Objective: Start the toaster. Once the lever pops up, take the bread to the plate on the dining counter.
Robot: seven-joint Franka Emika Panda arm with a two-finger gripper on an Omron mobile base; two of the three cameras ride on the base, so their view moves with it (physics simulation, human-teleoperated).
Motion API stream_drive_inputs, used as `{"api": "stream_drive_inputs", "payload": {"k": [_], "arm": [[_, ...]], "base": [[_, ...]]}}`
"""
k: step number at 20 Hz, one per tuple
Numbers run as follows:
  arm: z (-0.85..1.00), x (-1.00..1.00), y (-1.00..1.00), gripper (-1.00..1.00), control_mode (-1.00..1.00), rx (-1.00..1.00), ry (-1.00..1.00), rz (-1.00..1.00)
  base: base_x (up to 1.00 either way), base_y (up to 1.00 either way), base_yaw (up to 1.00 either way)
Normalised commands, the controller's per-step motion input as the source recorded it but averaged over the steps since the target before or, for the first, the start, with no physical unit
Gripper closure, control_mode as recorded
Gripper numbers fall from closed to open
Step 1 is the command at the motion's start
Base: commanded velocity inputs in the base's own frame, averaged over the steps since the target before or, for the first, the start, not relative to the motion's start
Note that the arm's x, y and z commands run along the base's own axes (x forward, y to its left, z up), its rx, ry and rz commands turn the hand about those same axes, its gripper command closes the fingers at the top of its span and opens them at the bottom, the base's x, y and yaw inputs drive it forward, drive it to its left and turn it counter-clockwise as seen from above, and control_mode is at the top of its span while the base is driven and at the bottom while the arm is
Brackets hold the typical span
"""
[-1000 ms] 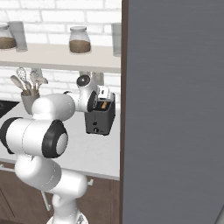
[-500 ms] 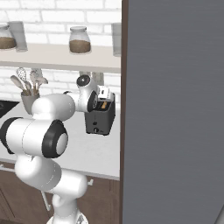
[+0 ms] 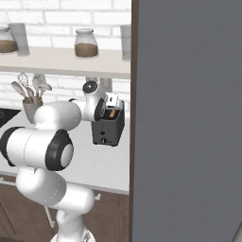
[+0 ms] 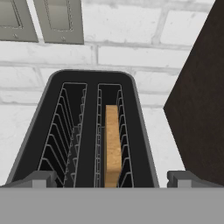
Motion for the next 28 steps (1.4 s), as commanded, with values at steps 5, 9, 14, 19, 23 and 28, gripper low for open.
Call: {"api": "stream_drive_inputs", "payload": {"k": [5, 9, 14, 19, 23, 28], "arm": [[0.0, 0.0, 0.0, -1.0, -1.0, 0.0, 0.0, 0.0], [0.0, 0.0, 0.0, -1.0, -1.0, 0.0, 0.0, 0.0], [0.0, 0.0, 0.0, -1.0, -1.0, 0.0, 0.0, 0.0], [0.0, 0.0, 0.0, -1.0, -1.0, 0.0, 0.0, 0.0], [0.0, 0.0, 0.0, -1.0, -1.0, 0.0, 0.0, 0.0], [0.0, 0.0, 0.0, -1.0, -1.0, 0.0, 0.0, 0.0]], "base": [[0.0, 0.0, 0.0], [0.0, 0.0, 0.0], [0.0, 0.0, 0.0], [0.0, 0.0, 0.0], [0.0, 0.0, 0.0], [0.0, 0.0, 0.0]]}}
